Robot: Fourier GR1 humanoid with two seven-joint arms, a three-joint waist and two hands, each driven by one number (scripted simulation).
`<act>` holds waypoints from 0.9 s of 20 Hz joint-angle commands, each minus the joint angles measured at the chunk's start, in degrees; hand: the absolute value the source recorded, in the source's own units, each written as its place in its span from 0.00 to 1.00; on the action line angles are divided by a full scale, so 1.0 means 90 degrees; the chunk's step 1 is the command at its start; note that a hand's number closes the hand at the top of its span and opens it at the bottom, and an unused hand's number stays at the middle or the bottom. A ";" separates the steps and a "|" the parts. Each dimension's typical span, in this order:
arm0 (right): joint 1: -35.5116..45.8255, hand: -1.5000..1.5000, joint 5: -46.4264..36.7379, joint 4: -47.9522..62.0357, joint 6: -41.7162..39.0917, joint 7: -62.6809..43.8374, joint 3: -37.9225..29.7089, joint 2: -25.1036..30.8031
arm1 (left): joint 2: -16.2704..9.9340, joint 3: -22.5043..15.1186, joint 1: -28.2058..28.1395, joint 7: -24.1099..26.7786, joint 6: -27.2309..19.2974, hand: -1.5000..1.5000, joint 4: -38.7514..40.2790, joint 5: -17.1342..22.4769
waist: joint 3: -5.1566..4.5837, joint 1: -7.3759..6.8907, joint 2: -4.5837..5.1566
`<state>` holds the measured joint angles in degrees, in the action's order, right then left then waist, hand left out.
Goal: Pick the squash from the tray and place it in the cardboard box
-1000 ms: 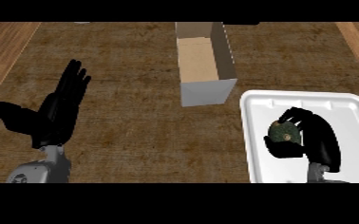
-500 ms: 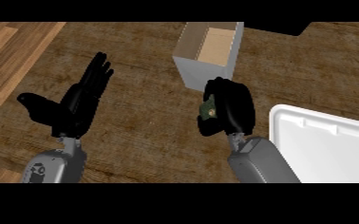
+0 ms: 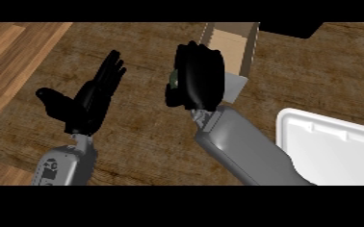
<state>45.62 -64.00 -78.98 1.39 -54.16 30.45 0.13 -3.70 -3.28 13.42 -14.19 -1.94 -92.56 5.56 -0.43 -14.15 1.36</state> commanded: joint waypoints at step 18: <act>0.3438 1.00 0.0077 0.2990 0.1166 -0.2703 -0.0652 -0.0011 | -0.0089 0.0385 0.0092 0.0165 -0.0206 0.50 0.0288 -0.0027 | 0.0011 0.0595 -0.0001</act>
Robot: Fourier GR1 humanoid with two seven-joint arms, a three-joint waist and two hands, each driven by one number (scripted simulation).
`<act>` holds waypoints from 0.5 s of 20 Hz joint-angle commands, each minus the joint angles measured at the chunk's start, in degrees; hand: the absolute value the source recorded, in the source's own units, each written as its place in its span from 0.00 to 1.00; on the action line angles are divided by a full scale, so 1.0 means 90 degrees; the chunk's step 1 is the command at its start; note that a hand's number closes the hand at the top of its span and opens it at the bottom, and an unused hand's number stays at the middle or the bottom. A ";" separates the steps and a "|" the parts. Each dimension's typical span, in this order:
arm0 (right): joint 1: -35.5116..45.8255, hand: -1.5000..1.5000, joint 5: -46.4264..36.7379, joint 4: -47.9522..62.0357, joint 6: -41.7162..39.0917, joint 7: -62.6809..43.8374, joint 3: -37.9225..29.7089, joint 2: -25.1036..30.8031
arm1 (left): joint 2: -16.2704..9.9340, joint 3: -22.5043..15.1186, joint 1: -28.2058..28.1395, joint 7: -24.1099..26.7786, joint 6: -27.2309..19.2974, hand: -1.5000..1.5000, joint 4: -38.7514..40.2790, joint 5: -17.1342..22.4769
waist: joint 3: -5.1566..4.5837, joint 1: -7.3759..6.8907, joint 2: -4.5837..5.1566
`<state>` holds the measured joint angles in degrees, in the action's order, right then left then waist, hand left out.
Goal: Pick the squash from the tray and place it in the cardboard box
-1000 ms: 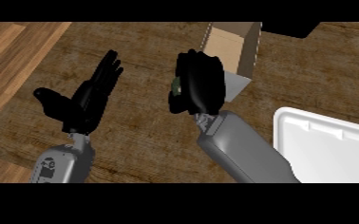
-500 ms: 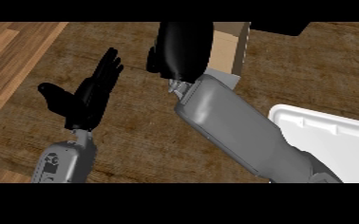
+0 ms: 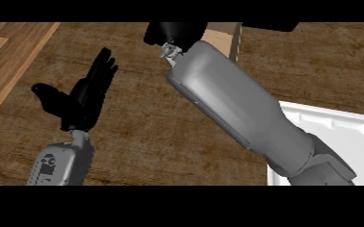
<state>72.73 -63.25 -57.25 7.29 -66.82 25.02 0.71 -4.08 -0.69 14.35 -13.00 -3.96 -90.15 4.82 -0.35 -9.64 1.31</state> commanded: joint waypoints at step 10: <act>0.0749 1.00 -0.0045 0.2554 0.0796 -0.0811 0.0022 -0.0075 | 0.0033 0.0048 -0.0376 0.0125 -0.0117 0.50 -0.0237 -0.0051 | 0.0016 0.0336 0.0000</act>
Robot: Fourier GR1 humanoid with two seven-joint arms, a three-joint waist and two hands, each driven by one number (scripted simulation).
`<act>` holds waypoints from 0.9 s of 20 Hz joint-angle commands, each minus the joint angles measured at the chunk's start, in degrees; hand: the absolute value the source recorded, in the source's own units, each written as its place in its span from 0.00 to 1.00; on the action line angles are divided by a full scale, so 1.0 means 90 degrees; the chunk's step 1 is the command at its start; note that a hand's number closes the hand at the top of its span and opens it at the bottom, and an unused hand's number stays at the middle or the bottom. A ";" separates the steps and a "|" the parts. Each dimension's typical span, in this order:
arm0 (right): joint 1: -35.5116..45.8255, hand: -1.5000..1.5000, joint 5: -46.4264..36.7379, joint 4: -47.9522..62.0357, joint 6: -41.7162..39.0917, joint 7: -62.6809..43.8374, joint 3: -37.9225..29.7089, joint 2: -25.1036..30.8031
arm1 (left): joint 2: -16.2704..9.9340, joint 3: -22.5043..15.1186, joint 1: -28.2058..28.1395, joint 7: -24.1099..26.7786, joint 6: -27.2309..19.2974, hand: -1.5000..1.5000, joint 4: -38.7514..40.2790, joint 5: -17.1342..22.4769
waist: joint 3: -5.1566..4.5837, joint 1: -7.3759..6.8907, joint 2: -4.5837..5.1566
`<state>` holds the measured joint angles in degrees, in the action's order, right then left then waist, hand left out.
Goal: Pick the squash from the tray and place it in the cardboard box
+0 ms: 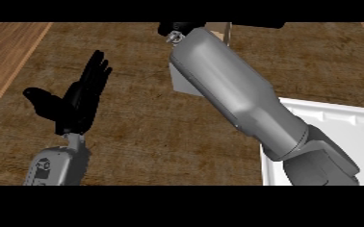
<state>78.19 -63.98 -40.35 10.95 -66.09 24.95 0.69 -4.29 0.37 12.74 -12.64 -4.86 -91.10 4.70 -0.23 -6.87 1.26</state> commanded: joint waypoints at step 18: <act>-0.0537 0.00 0.1102 0.2115 0.1541 0.0967 -0.0537 -0.0074 | -0.0159 0.0264 -0.0395 0.0022 0.0110 0.50 -0.0206 0.0190 | 0.0024 0.0366 -0.0028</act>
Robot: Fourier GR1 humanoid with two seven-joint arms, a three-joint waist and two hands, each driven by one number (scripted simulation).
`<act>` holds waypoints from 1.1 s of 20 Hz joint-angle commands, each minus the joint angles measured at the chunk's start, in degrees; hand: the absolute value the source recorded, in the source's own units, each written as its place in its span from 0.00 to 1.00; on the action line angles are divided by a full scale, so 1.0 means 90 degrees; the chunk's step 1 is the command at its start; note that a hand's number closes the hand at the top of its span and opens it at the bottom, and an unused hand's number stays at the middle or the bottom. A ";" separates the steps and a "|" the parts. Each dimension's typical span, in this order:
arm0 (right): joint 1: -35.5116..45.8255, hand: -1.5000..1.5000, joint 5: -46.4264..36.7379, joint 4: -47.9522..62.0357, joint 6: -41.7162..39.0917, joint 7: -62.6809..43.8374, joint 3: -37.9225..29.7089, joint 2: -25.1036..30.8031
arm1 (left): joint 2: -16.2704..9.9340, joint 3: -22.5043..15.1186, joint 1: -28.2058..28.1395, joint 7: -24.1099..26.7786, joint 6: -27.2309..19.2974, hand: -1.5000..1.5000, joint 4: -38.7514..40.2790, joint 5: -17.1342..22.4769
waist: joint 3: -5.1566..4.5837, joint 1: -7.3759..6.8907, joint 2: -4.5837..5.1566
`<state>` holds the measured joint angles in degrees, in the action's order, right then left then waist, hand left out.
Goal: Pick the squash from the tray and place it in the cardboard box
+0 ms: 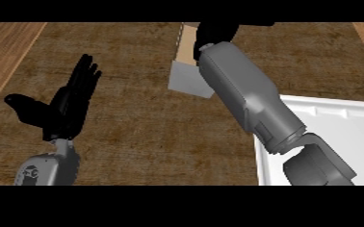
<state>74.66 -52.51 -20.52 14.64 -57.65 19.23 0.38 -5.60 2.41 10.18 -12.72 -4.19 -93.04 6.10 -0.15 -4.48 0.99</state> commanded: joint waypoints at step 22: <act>-0.1387 0.00 0.0897 -0.2891 0.5866 0.1108 -0.0682 -0.0040 | 0.0015 0.0081 -0.0659 0.0102 -0.0093 0.50 -0.0347 -0.0066 | 0.0020 0.0364 -0.0123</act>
<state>66.95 -46.29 -41.80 58.52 -46.98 11.59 0.33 -5.49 3.51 7.36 -12.57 -5.47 -94.51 5.67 0.06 -1.55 0.18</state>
